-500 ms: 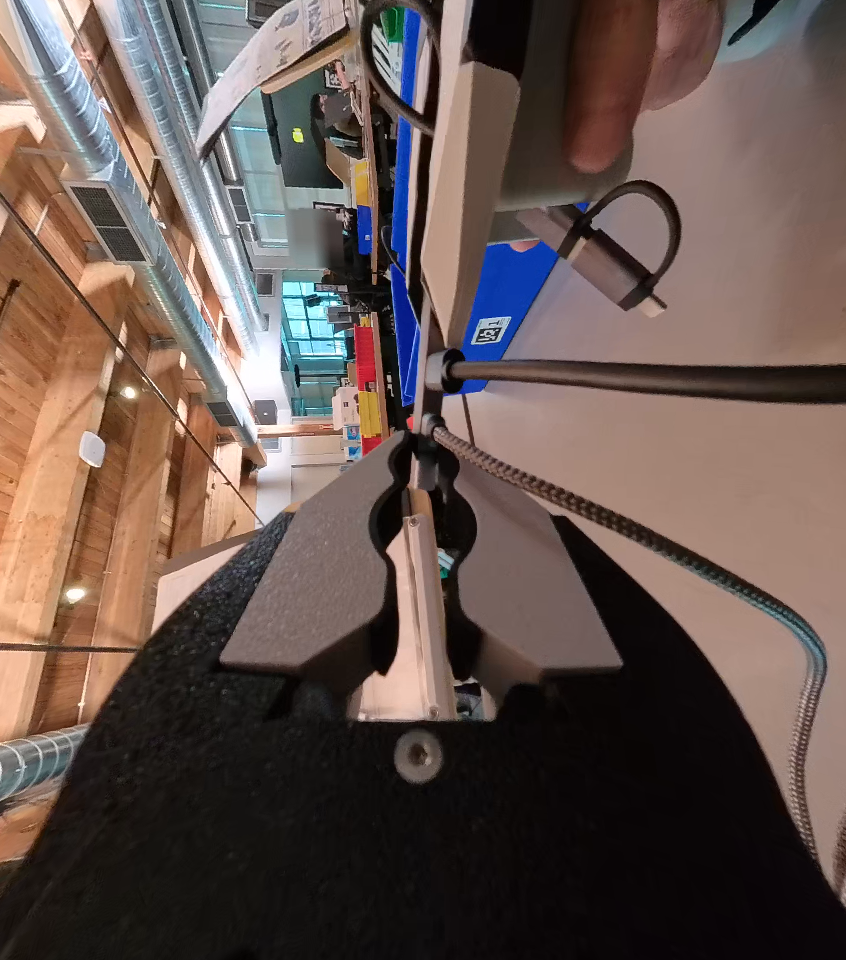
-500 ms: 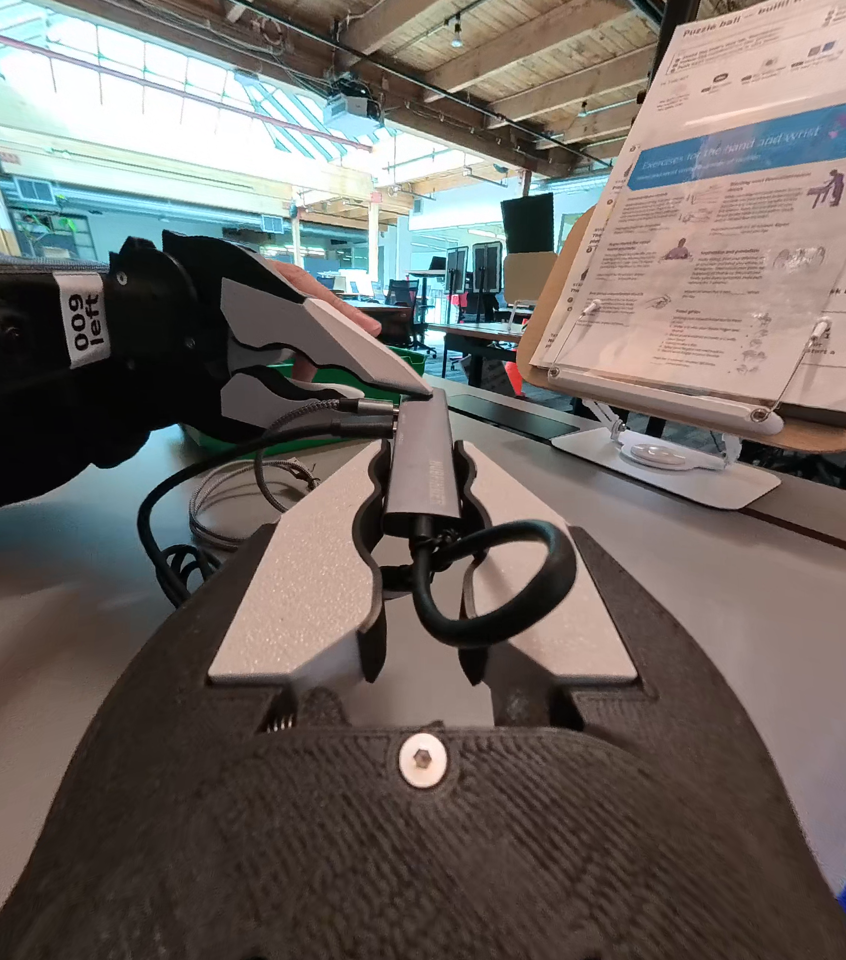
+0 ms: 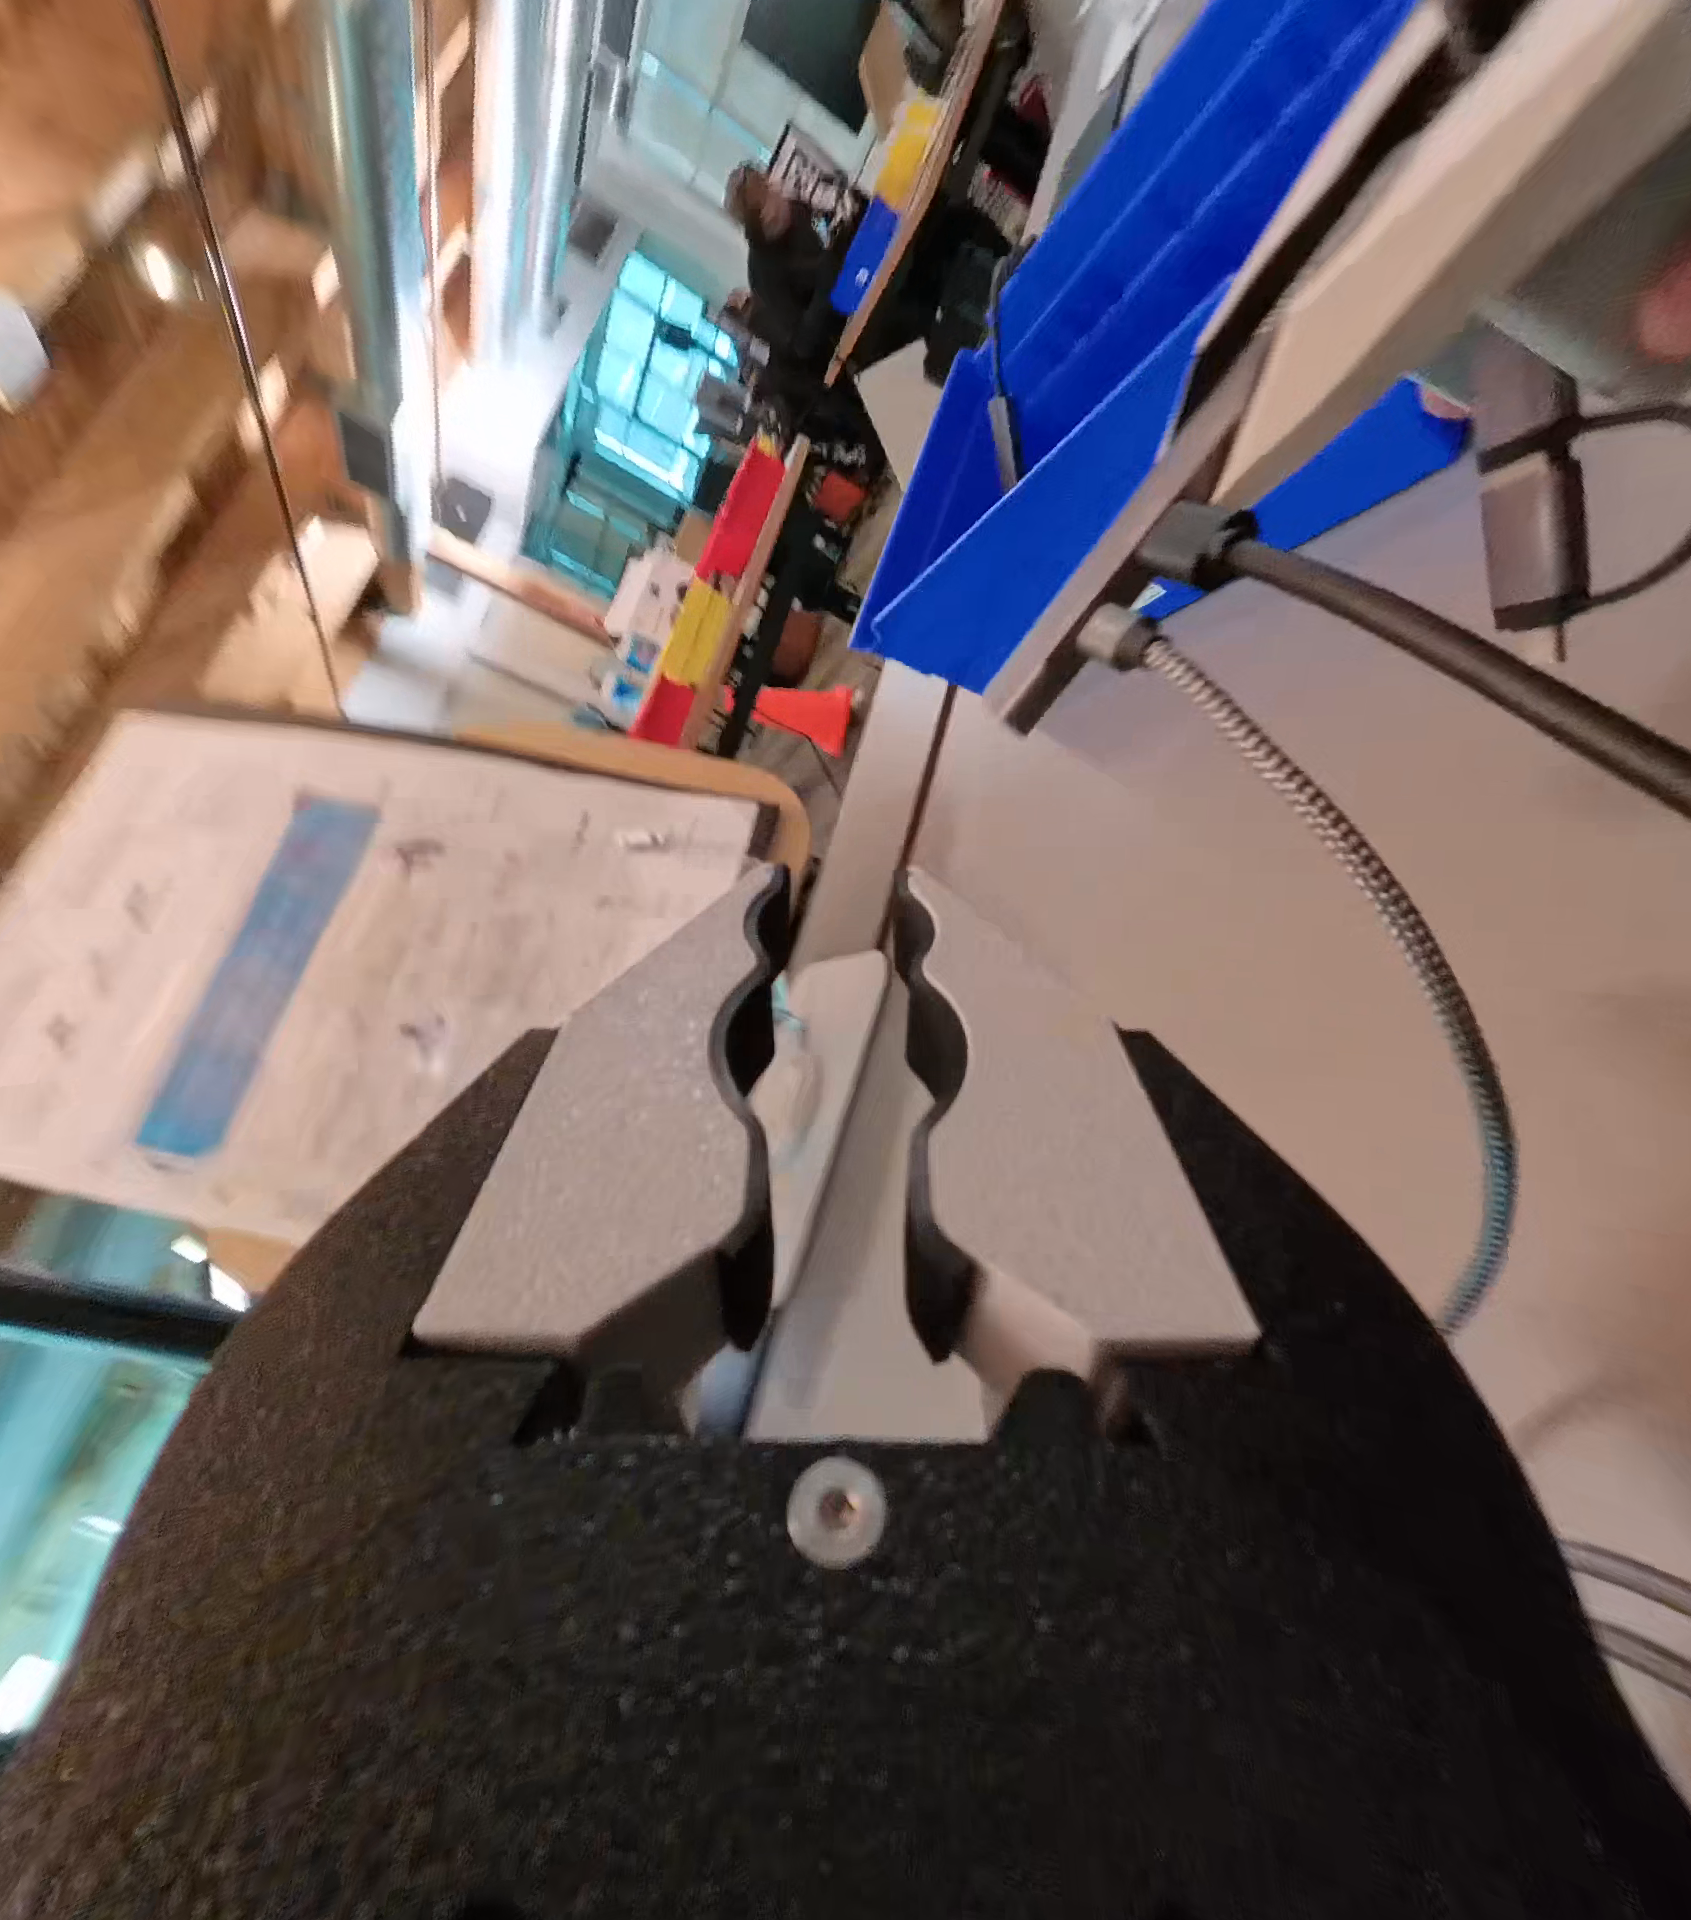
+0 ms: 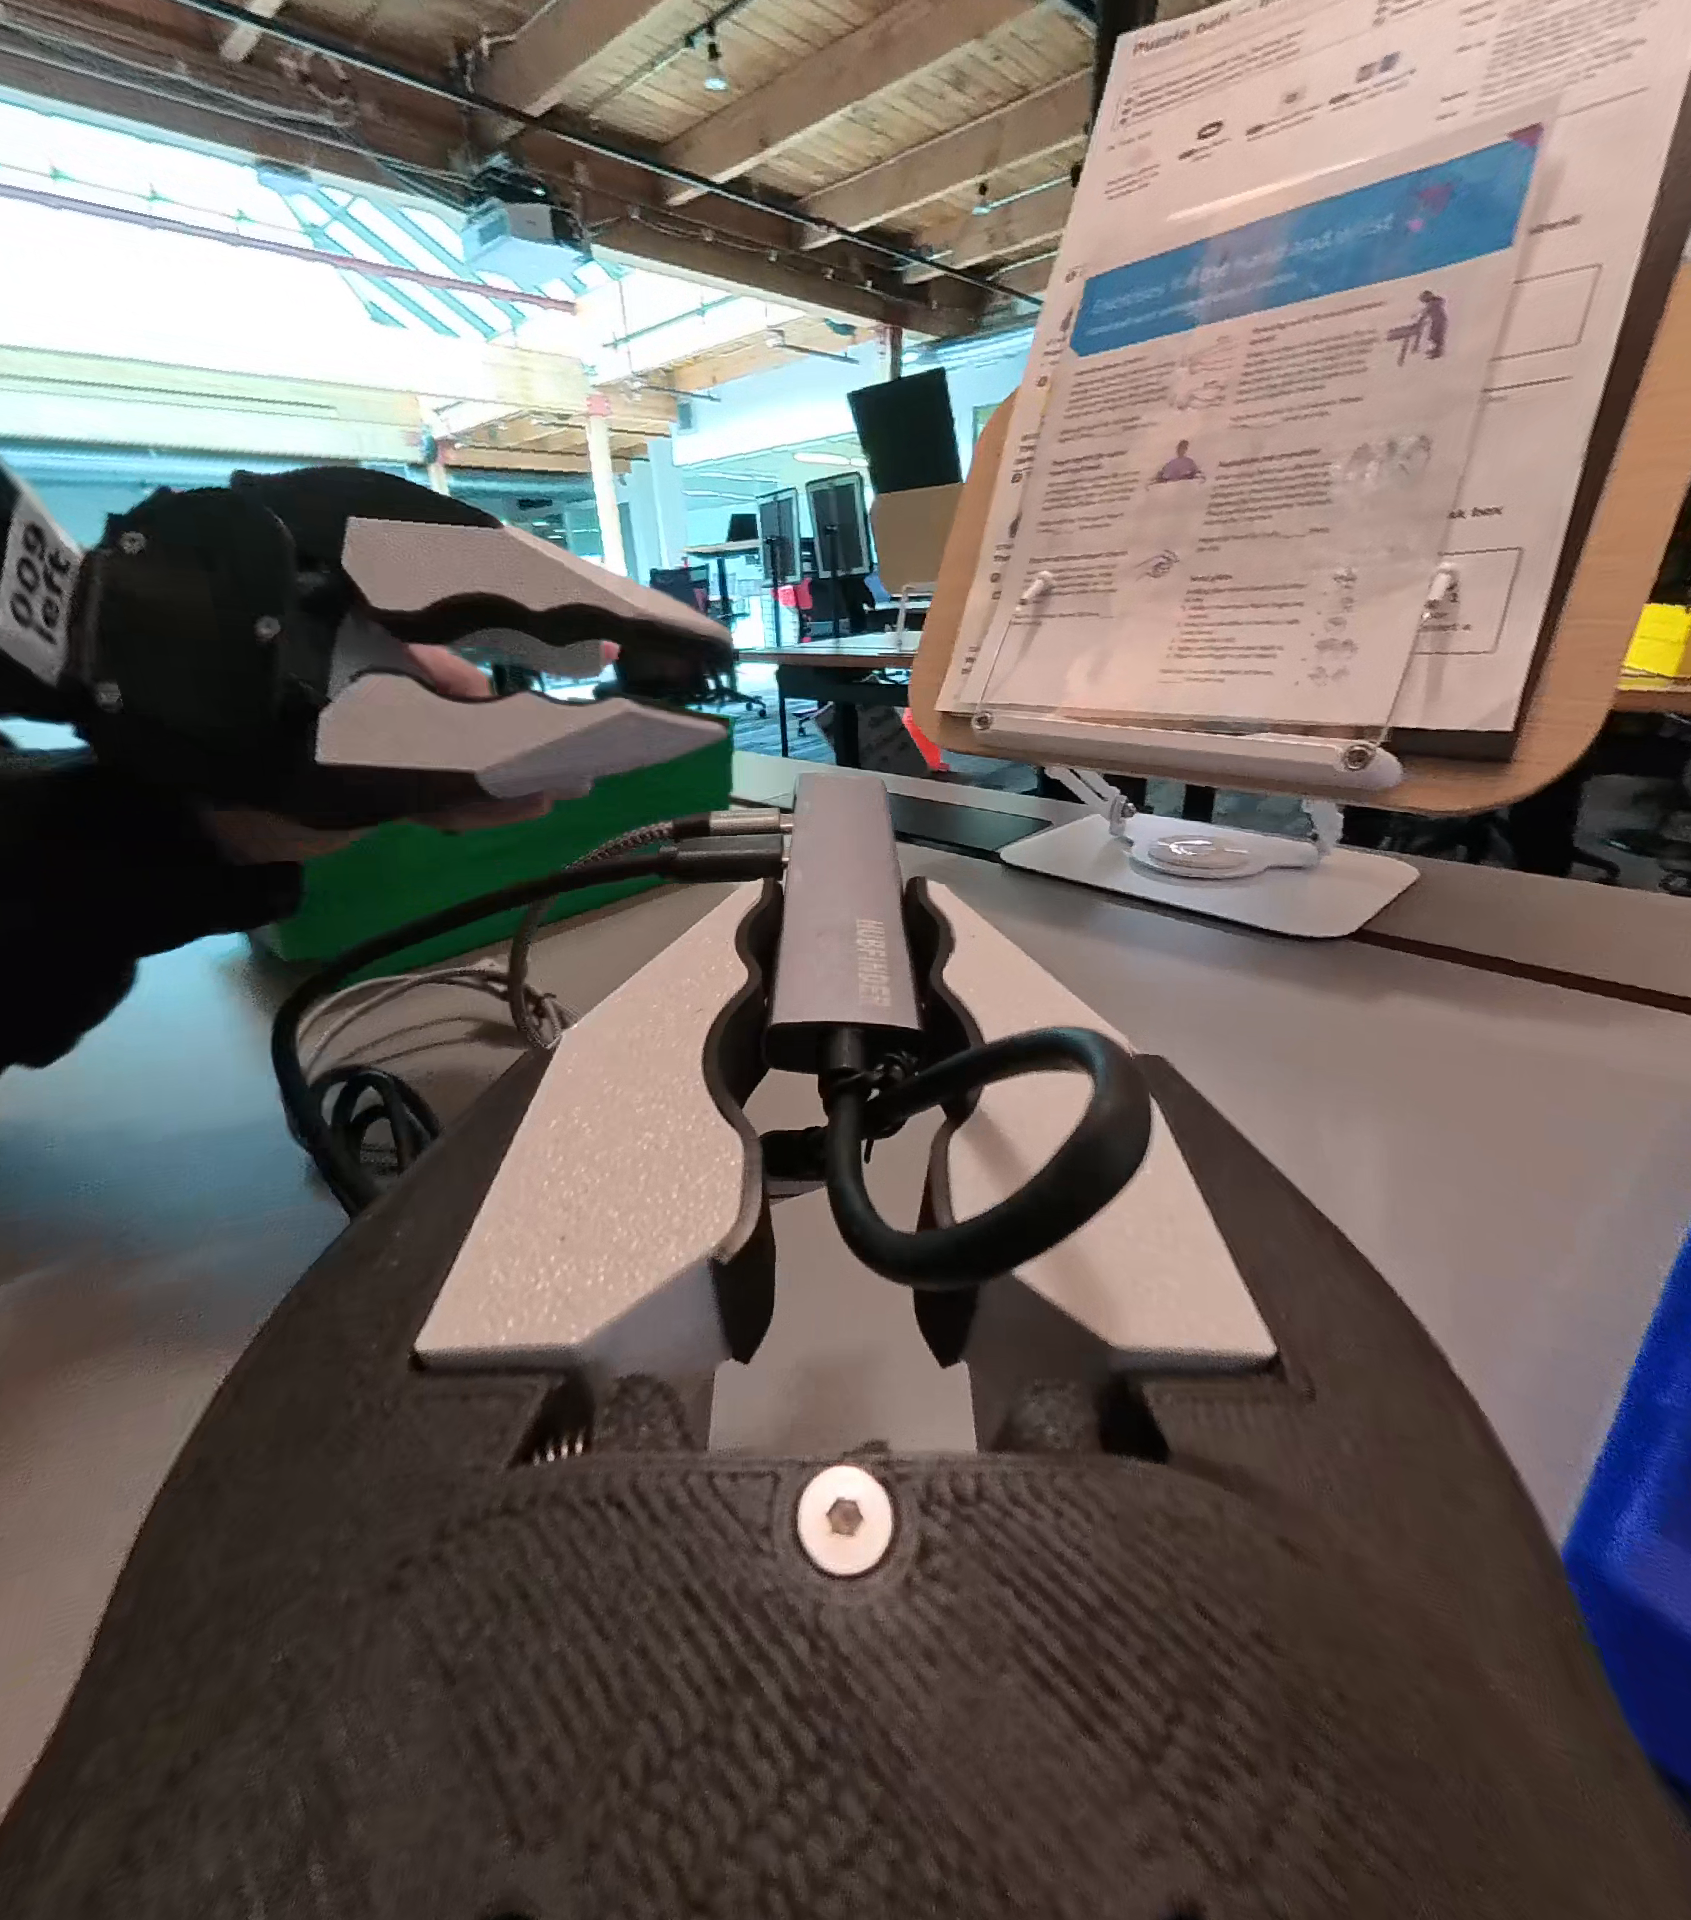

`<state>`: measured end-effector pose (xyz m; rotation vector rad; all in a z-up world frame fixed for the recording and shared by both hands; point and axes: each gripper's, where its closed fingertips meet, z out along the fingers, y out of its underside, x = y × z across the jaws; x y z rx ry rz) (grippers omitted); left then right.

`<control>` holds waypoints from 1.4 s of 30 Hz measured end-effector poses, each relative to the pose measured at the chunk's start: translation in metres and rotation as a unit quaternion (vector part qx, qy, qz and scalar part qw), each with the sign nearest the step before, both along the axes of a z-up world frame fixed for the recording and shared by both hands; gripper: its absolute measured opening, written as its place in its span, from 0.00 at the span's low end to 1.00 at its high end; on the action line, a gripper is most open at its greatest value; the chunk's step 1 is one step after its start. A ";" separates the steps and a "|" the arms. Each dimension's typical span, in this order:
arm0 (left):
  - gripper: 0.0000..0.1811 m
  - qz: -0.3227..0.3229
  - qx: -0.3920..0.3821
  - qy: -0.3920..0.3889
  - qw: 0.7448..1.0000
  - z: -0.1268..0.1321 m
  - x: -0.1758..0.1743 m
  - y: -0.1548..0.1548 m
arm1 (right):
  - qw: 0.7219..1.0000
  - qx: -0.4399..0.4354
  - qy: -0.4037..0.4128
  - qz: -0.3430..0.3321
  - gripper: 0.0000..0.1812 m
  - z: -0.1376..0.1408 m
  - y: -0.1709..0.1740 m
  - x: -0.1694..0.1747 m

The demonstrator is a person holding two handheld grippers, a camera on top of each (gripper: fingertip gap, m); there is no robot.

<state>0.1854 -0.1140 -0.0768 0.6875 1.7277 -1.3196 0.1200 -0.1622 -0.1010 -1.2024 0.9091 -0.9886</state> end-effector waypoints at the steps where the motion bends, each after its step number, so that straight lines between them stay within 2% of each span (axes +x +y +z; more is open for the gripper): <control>1: 0.09 0.006 -0.004 0.043 0.999 0.000 0.002 0.004 | 1.000 -0.003 -0.004 -0.003 0.13 0.001 0.000 0.000; 3: 0.09 0.001 -0.018 0.160 0.987 0.000 -0.004 0.010 | 1.000 -0.009 -0.008 -0.014 0.13 0.002 -0.002 0.000; 5: 0.10 -0.022 -0.021 0.281 0.959 -0.001 -0.023 0.012 | 1.000 -0.017 -0.009 -0.021 0.13 0.002 -0.002 0.000; 7: 0.11 -0.031 -0.025 0.368 0.929 -0.001 -0.038 0.011 | 0.999 -0.022 -0.012 -0.030 0.13 0.003 -0.003 0.000; 9: 0.11 -0.021 -0.021 0.416 0.909 -0.007 -0.047 0.009 | 0.999 -0.022 -0.011 -0.030 0.13 0.003 -0.002 0.001; 12: 0.13 0.013 -0.018 0.422 0.906 -0.019 -0.047 0.002 | 0.999 -0.026 -0.015 -0.032 0.13 0.004 -0.001 0.000; 22: 0.05 0.020 -0.047 0.467 0.883 -0.024 -0.054 -0.015 | 0.999 -0.029 -0.017 -0.034 0.13 0.004 0.000 0.001; 29: 0.01 0.050 -0.067 0.426 0.901 -0.024 -0.050 -0.016 | 0.999 -0.028 -0.011 -0.031 0.13 0.002 0.000 0.001; 34: 0.01 0.064 -0.073 0.371 0.923 -0.021 -0.048 -0.014 | 0.999 -0.048 0.014 -0.018 0.13 -0.007 0.004 0.003; 42: 0.02 0.053 -0.038 0.409 0.910 -0.028 -0.045 -0.013 | 0.996 -0.084 0.012 -0.030 0.14 -0.008 0.009 0.004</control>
